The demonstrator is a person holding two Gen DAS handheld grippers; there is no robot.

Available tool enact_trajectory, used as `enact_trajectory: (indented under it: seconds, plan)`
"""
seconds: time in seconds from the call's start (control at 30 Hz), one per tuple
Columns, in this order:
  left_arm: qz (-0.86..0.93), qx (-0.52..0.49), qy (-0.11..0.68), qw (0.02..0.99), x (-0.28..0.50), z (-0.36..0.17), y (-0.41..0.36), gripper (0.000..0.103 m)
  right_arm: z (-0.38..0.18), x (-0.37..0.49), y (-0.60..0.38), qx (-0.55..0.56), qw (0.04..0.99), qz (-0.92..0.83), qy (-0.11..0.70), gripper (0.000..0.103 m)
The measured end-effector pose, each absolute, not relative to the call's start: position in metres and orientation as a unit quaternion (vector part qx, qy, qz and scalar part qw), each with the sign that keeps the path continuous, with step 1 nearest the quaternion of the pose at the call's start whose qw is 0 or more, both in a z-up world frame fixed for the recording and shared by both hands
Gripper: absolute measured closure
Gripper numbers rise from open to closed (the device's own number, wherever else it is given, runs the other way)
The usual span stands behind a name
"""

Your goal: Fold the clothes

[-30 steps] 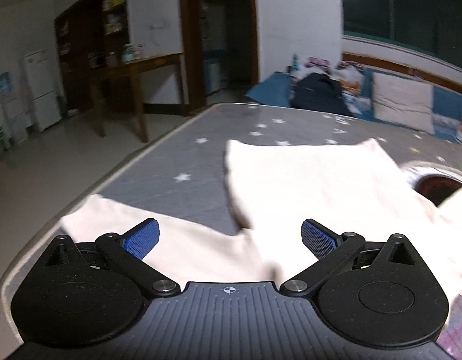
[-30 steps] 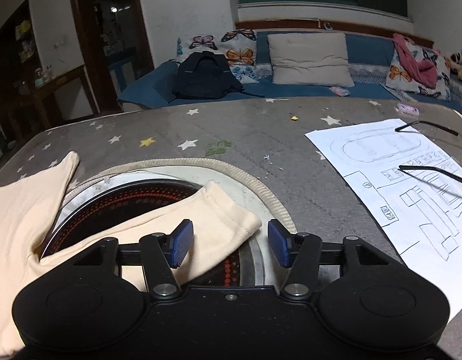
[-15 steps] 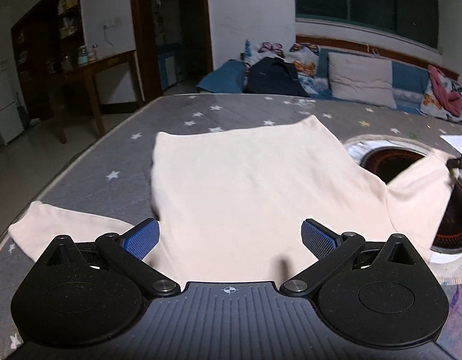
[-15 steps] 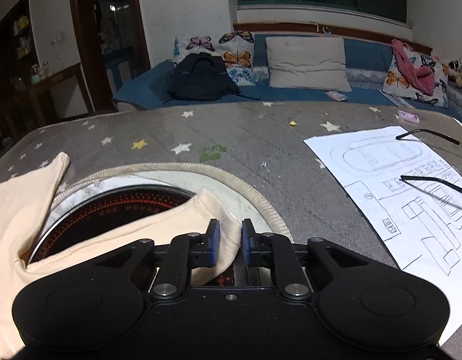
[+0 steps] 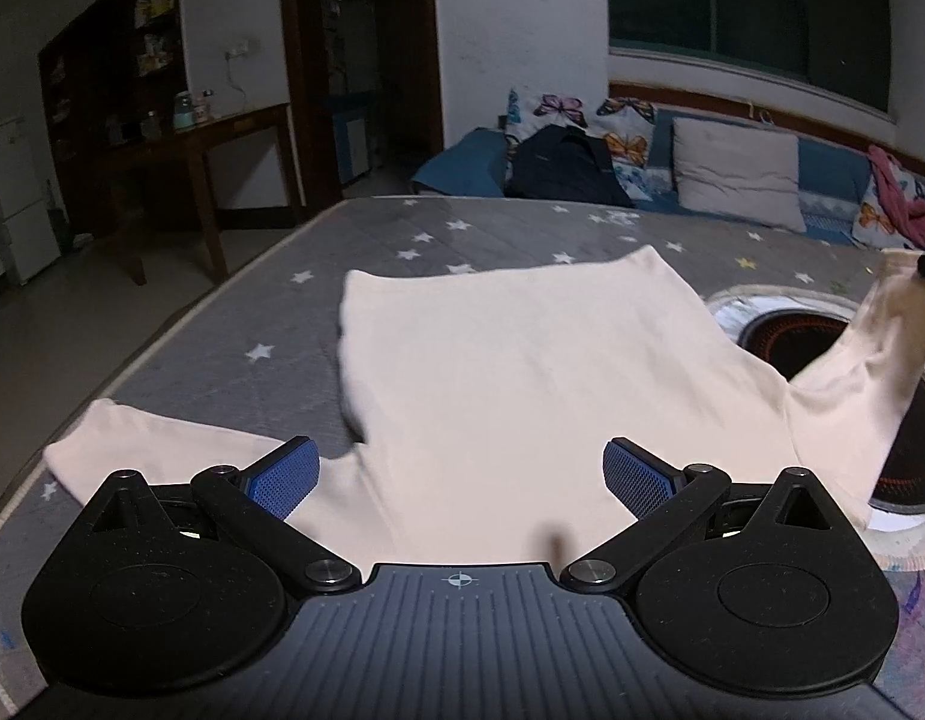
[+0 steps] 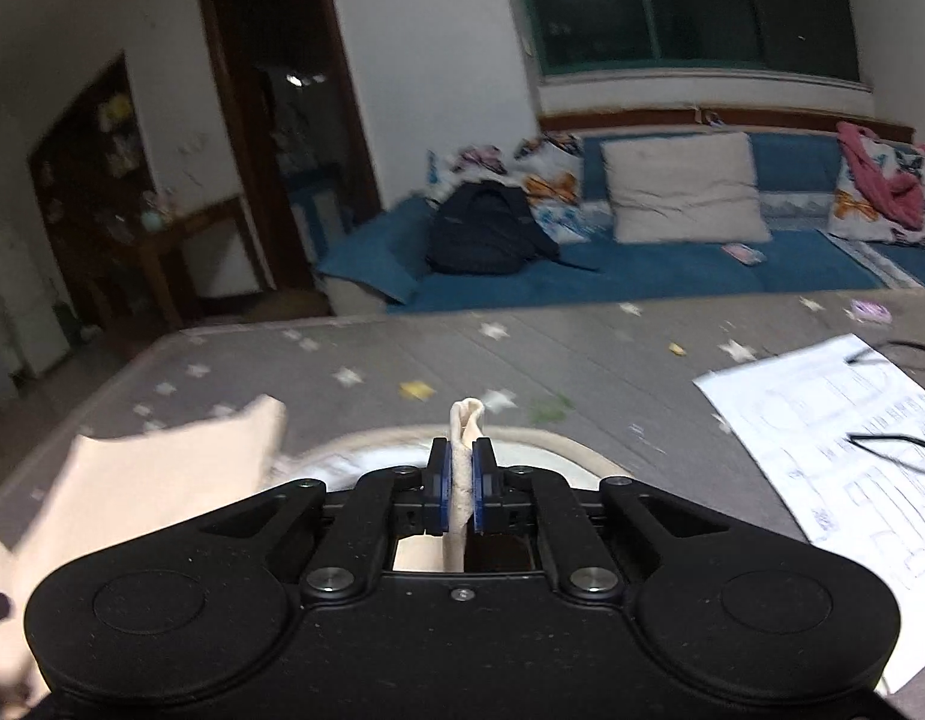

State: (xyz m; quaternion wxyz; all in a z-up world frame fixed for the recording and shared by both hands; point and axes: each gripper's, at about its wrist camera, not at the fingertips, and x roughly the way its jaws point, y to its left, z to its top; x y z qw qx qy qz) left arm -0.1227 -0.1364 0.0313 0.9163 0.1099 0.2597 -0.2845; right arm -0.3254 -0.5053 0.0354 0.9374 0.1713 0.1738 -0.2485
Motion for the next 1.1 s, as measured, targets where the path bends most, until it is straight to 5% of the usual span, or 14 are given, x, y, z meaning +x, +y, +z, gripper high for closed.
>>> enact_trajectory:
  seconds: [0.53, 1.1]
  plan:
    - [-0.234, 0.057, 0.253, 0.937, -0.101, 0.042, -0.058, 0.000, 0.107, -0.273, -0.380, 0.157, 0.975, -0.090, 0.132, 0.096]
    - [-0.194, 0.035, 0.260, 0.945, -0.087, 0.044, -0.012, 0.000, 0.053, -0.208, -0.260, 0.117, 0.964, 0.025, 0.236, 0.095]
